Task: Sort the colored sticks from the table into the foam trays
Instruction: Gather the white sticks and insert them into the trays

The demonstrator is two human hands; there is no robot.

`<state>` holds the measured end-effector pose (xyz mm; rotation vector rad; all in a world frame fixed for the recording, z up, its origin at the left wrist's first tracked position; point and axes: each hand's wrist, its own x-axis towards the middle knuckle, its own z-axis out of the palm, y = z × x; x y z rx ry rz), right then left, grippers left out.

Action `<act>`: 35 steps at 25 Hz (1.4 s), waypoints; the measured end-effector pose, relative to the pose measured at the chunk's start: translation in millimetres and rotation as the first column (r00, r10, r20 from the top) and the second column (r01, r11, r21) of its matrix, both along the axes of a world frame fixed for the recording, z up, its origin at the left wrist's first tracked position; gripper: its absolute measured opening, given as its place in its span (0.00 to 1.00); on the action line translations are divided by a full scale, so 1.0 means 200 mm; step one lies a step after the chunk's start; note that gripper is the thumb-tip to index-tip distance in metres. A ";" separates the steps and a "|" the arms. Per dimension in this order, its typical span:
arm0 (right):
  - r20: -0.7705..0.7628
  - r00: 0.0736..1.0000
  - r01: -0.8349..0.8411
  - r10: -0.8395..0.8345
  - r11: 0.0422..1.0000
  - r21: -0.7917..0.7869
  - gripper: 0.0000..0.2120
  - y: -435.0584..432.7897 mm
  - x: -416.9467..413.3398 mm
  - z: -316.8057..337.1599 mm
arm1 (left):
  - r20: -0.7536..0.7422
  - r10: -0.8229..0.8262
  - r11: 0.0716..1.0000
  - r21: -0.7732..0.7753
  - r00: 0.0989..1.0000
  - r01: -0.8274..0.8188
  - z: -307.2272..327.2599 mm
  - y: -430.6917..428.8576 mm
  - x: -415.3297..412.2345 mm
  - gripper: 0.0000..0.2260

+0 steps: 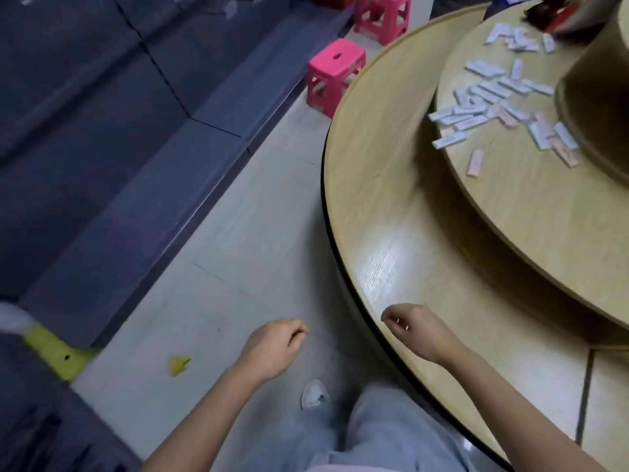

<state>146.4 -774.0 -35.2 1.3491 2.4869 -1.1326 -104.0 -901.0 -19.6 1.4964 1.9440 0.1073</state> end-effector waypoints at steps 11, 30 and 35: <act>0.082 0.993 0.087 -0.082 0.994 -0.061 0.09 0.59 -0.58 -0.22 | -0.019 -0.126 0.991 -0.037 0.992 0.126 -0.12 0.90 -0.69 0.12; 0.058 0.489 0.871 -0.871 0.483 -0.091 0.09 1.84 -1.36 -0.04 | 0.004 -0.827 0.560 -0.070 0.562 0.825 -0.09 3.05 -1.26 0.13; -0.034 -0.148 0.983 -0.988 -0.143 -0.116 0.06 1.72 -1.31 0.02 | 0.140 -0.914 0.383 -0.013 0.381 0.924 0.04 3.37 -0.82 0.12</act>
